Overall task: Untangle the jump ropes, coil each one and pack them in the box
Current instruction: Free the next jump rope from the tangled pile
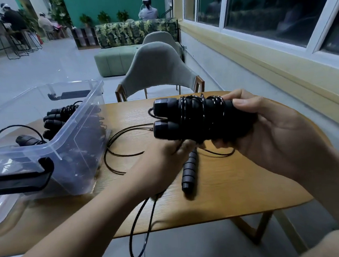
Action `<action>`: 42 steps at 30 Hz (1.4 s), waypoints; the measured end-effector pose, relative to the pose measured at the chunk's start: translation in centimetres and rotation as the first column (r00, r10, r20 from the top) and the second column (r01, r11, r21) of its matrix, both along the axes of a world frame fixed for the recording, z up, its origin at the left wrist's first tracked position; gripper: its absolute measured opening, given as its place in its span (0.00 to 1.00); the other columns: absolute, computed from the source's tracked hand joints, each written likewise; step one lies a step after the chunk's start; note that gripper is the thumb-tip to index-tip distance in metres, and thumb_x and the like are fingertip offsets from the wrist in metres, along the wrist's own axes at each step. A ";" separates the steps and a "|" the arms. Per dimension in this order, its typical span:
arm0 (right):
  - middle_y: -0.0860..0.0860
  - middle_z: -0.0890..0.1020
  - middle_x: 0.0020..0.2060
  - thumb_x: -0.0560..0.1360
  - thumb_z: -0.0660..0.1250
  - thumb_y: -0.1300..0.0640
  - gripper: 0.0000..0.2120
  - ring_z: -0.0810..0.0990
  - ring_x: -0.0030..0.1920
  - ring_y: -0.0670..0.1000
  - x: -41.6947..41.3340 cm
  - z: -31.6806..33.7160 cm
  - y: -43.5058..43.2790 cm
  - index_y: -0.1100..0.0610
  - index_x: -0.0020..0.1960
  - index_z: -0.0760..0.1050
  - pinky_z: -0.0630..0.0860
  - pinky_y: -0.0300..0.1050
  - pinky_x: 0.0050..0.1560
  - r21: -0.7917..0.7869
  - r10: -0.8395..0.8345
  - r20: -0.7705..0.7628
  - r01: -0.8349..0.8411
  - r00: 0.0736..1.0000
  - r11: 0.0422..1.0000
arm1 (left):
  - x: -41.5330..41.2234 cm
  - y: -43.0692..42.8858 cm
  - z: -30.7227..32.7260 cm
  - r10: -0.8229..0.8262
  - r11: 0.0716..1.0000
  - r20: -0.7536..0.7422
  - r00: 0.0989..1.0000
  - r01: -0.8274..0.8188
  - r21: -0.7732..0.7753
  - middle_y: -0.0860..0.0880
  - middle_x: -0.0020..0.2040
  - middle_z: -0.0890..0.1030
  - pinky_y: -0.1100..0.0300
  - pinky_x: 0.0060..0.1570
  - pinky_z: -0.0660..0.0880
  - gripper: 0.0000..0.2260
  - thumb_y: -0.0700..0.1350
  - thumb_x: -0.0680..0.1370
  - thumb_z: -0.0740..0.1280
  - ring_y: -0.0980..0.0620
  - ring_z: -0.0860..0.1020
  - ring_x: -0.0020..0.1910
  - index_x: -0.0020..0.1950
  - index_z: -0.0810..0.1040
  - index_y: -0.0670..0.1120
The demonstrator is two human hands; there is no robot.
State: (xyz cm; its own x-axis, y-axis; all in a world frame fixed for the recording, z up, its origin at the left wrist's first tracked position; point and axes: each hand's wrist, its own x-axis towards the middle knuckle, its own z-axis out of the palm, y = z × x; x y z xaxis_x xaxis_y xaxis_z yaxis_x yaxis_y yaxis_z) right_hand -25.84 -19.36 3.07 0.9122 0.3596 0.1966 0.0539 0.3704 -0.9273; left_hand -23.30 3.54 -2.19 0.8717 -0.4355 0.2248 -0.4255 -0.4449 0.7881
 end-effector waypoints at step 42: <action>0.61 0.83 0.44 0.78 0.65 0.58 0.07 0.80 0.34 0.65 0.9 -0.2 -2.0 0.61 0.51 0.77 0.70 0.52 0.35 -0.482 0.118 0.096 -0.058 0.988 0.874 | 0.3 3.5 3.4 -0.062 0.993 0.254 0.965 0.085 -0.080 0.53 0.47 0.85 0.58 0.50 0.77 0.09 0.52 0.81 0.71 0.48 0.83 0.51 0.54 0.86 0.48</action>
State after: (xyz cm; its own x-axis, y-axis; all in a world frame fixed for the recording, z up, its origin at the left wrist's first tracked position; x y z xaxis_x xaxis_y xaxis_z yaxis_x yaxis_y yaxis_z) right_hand -24.92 -21.31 2.88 0.8532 0.5145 0.0853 0.1620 -0.1061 -0.9811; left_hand -22.96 7.04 1.17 0.7489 -0.4643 0.4728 -0.6433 -0.3381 0.6870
